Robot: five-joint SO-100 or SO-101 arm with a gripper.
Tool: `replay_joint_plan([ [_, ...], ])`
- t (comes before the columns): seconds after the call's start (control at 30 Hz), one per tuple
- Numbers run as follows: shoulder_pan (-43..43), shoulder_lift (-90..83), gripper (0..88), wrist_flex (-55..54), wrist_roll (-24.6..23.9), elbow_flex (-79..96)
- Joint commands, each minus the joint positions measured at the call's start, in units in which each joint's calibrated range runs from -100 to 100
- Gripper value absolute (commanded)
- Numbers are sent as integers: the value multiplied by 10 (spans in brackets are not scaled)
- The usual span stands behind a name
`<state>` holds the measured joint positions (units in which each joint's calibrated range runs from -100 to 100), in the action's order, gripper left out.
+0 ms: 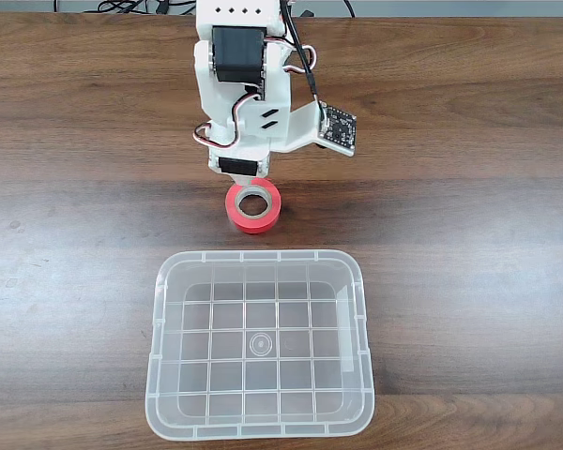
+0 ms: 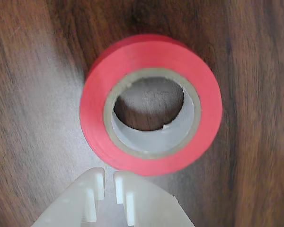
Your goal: Grab the tape and place it in the box.
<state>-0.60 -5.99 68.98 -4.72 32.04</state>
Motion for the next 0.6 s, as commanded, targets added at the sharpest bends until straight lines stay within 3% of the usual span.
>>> replay_joint_plan([
  [0.0, 14, -39, 34, -5, 8, -5],
  [0.27, 14, -39, 217, -4, 9, -5],
  [0.57, 13, -39, 229, -28, 32, 55],
])
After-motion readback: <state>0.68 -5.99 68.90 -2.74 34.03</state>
